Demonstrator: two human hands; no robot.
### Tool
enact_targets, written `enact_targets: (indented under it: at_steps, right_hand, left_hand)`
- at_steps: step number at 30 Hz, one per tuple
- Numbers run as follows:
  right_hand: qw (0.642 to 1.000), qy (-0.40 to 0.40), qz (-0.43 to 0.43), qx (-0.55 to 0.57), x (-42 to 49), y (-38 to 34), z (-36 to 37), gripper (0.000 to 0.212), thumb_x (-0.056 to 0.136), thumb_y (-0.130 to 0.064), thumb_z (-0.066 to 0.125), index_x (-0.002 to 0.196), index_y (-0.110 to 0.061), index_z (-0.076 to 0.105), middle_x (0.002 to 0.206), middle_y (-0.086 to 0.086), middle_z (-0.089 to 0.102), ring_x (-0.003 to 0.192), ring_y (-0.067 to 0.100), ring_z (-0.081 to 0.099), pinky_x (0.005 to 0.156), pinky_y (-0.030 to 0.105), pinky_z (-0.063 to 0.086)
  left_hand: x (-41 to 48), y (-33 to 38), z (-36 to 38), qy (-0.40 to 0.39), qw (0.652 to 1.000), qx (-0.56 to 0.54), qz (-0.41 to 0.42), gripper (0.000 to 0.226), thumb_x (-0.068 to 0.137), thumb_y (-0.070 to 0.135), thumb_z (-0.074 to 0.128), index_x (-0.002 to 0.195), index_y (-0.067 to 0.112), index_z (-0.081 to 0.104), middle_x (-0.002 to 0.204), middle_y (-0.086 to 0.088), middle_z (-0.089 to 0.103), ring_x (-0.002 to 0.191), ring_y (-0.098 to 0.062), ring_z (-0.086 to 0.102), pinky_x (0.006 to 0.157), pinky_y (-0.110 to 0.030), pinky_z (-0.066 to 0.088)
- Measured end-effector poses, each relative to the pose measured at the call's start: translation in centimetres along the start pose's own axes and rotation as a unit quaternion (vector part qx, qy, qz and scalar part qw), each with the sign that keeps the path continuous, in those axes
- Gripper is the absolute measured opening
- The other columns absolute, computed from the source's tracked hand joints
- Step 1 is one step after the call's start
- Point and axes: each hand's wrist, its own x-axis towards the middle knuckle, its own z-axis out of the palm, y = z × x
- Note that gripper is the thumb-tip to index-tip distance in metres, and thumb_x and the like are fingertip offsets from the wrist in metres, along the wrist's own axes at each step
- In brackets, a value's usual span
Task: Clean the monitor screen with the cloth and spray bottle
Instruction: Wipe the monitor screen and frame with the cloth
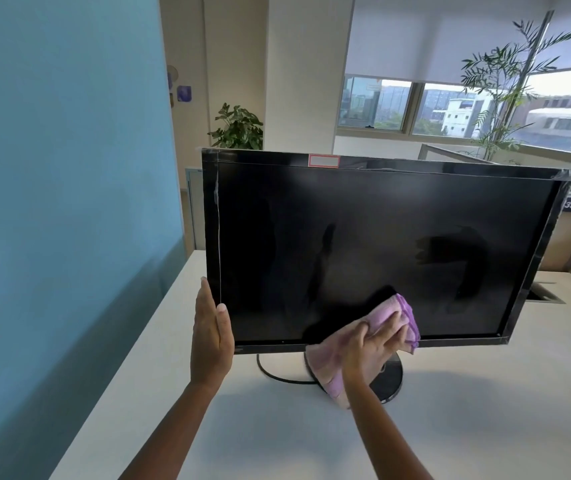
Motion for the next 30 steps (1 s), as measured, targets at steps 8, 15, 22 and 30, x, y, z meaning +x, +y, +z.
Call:
enact_targets:
  at_steps: [8, 15, 22, 30]
  right_hand:
    - [0.999, -0.028, -0.001, 0.021, -4.3, -1.2, 2.8, 0.067, 0.082, -0.028, 0.035, 0.145, -0.014, 0.018, 0.152, 0.019, 0.013, 0.136, 0.037, 0.018, 0.107, 0.050, 0.031]
    - [0.981, -0.149, -0.126, 0.013, -13.4, -2.2, 5.6, 0.062, 0.079, 0.000, 0.052, 0.133, -0.018, 0.027, 0.137, 0.028, 0.037, 0.115, 0.044, 0.048, 0.082, 0.032, 0.046]
    - [0.925, -0.253, -0.282, 0.006, -15.0, -1.9, 5.2, 0.066, 0.085, -0.008, 0.045, 0.132, -0.043, 0.014, 0.146, 0.008, 0.025, 0.133, 0.022, 0.031, 0.101, 0.031, 0.045]
    - [0.850, -0.071, -0.518, 0.073, -3.9, -13.1, 3.2, 0.050, 0.081, -0.014, 0.048, 0.130, -0.021, 0.036, 0.138, 0.010, 0.026, 0.120, 0.030, 0.044, 0.089, 0.031, 0.047]
  left_hand:
    - [0.0, 0.3, -0.1, 0.011, 0.999, -0.031, -0.021, 0.059, 0.089, 0.036, 0.016, 0.145, 0.018, 0.013, 0.144, 0.017, 0.014, 0.136, 0.001, 0.012, 0.104, 0.002, 0.008]
    - [0.1, -0.1, -0.9, -0.006, 0.999, -0.034, -0.015, 0.053, 0.089, 0.038, 0.017, 0.140, 0.025, 0.016, 0.143, 0.014, 0.018, 0.134, -0.001, 0.017, 0.095, 0.012, 0.008]
    - [0.9, -0.5, -2.3, -0.037, 0.999, -0.027, 0.001, 0.064, 0.085, 0.059, 0.012, 0.139, 0.024, 0.022, 0.148, 0.003, 0.029, 0.137, -0.010, 0.026, 0.105, -0.001, 0.017]
    - [2.9, 1.4, -3.1, -0.012, 0.991, -0.129, 0.019, 0.060, 0.086, 0.050, 0.014, 0.136, 0.021, 0.034, 0.145, -0.003, 0.040, 0.136, -0.010, 0.033, 0.117, -0.034, 0.025]
